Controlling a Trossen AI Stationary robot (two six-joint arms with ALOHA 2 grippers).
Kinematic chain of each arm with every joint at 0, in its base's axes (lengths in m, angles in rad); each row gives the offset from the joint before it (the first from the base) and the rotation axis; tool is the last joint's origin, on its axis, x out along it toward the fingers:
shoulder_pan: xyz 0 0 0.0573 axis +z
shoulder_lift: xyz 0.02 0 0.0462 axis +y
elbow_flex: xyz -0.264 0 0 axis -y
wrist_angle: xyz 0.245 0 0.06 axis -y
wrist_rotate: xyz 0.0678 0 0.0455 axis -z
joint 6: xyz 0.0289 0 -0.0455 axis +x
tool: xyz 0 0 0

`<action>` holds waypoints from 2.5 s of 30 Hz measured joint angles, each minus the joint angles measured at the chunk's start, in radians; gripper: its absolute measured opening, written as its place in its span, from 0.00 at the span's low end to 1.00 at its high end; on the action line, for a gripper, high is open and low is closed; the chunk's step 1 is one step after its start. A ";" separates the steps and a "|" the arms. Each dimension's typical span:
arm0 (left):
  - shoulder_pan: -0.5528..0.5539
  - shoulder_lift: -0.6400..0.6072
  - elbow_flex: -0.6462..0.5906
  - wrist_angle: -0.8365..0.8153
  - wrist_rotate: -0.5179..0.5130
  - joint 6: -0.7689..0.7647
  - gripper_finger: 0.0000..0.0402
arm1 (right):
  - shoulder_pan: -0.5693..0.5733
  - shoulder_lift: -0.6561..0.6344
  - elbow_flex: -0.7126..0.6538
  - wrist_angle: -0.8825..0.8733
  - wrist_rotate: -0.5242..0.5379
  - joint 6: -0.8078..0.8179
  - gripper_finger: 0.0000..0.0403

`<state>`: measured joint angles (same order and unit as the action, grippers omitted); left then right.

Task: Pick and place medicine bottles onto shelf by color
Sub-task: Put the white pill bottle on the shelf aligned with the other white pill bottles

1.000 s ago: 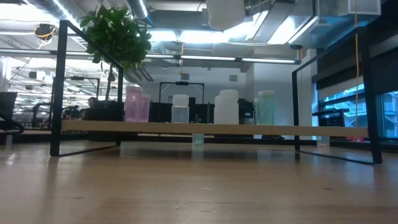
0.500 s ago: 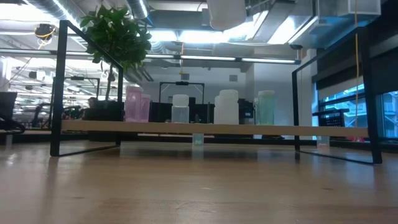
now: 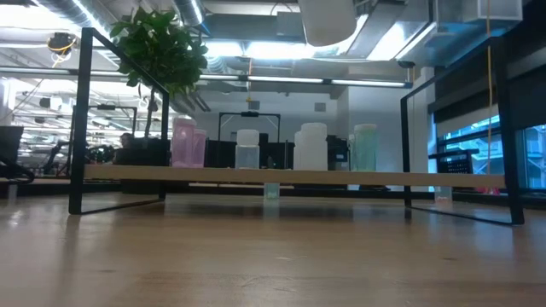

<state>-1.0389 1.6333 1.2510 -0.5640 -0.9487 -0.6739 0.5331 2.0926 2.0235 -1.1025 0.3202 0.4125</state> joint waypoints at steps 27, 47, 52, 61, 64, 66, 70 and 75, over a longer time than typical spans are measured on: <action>0.000 -0.001 0.000 0.000 0.005 0.003 0.63 | -0.010 0.000 0.000 0.007 0.002 -0.001 0.37; 0.000 -0.001 0.000 0.000 0.004 0.003 0.63 | 0.014 -0.043 -0.002 -0.049 0.032 0.036 0.37; 0.000 -0.001 0.000 0.000 0.004 0.003 0.63 | 0.037 -0.115 -0.117 0.031 0.118 0.082 0.37; 0.000 -0.001 0.000 0.000 0.005 0.003 0.63 | -0.013 -0.262 -0.394 0.219 0.153 0.160 0.37; 0.000 -0.001 0.000 0.000 0.007 0.003 0.63 | -0.042 -0.262 -0.458 0.282 0.135 0.156 0.37; 0.000 -0.001 0.000 0.000 0.008 0.003 0.63 | -0.059 -0.263 -0.488 0.342 0.103 0.128 0.37; 0.000 -0.001 0.000 0.000 0.010 0.003 0.63 | -0.081 -0.263 -0.546 0.420 0.112 0.104 0.37; 0.000 -0.001 0.000 0.000 0.010 0.003 0.63 | -0.100 -0.264 -0.615 0.504 0.141 0.106 0.37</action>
<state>-1.0389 1.6325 1.2510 -0.5636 -0.9382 -0.6708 0.4336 1.8289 1.4087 -0.5989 0.4615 0.5183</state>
